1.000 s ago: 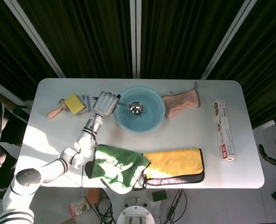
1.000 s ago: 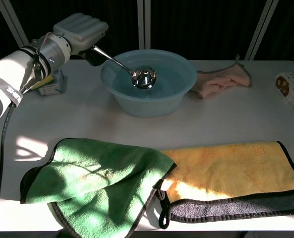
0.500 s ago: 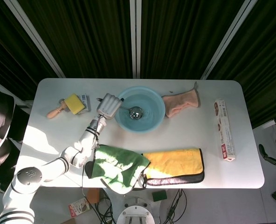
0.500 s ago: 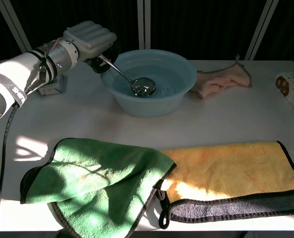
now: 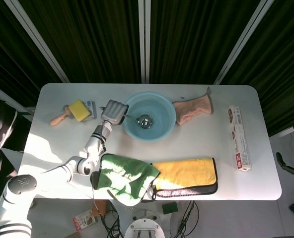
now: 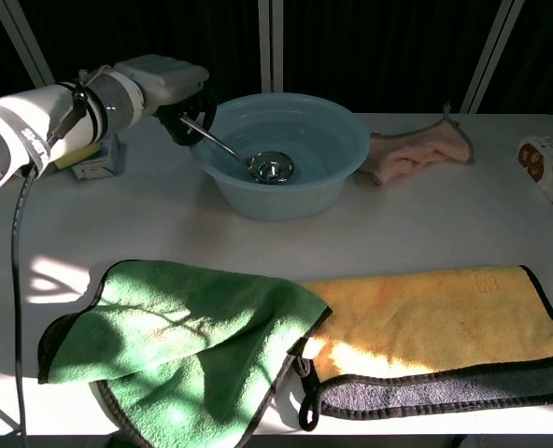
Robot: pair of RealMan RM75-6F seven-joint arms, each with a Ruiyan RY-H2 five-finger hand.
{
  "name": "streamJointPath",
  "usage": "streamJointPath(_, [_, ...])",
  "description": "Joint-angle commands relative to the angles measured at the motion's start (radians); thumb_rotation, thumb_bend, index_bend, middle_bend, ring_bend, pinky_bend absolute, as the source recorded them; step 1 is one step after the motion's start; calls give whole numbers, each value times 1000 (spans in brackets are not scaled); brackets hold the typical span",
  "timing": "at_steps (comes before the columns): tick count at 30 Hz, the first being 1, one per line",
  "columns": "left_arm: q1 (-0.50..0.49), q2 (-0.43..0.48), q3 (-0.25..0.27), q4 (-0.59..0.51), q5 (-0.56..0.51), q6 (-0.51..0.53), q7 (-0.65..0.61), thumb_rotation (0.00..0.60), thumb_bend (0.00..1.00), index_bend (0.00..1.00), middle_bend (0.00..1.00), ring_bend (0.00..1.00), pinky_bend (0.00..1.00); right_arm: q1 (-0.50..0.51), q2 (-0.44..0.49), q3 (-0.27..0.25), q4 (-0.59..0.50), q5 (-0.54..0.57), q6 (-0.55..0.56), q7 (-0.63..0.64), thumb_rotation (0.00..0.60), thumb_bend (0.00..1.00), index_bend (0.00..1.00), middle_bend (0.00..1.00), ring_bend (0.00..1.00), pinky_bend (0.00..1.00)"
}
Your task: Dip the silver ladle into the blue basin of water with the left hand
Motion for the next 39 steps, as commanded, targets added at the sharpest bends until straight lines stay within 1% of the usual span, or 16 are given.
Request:
streamJointPath(1, [-22, 56, -18, -78, -131, -42, 87, 600, 531, 803, 692, 661, 825, 1, 0, 0, 2, 2, -3, 3, 600, 362, 22, 0, 0, 0])
streamJointPath(6, [-45, 102, -16, -148, -255, -44, 127, 600, 531, 803, 695, 661, 826, 3, -1, 1, 3, 5, -7, 2, 600, 361, 22, 0, 0, 0])
streamJointPath(10, [-68, 133, -1, -191, -325, -29, 160, 600, 531, 804, 695, 661, 828, 4, -1, 2, 3, 9, -10, 3, 600, 362, 21, 0, 0, 0])
streamJointPath(22, [-148, 253, 23, -316, -549, -45, 176, 600, 531, 804, 692, 661, 829, 7, -9, 5, 13, 11, -11, 0, 600, 365, 22, 0, 0, 0])
streamJointPath(29, [-220, 322, 67, -370, -677, -43, 211, 600, 531, 804, 691, 661, 829, 7, -10, 7, 11, 16, -11, -3, 600, 365, 22, 0, 0, 0])
streamJointPath(32, [-260, 353, 86, -397, -755, -43, 233, 600, 531, 804, 691, 662, 829, 7, -10, 7, 11, 18, -15, -5, 600, 365, 22, 0, 0, 0])
streamJointPath(39, [-369, 427, 138, -445, -980, -59, 286, 600, 531, 804, 691, 670, 835, 8, -10, 8, 10, 21, -18, -4, 600, 365, 21, 0, 0, 0])
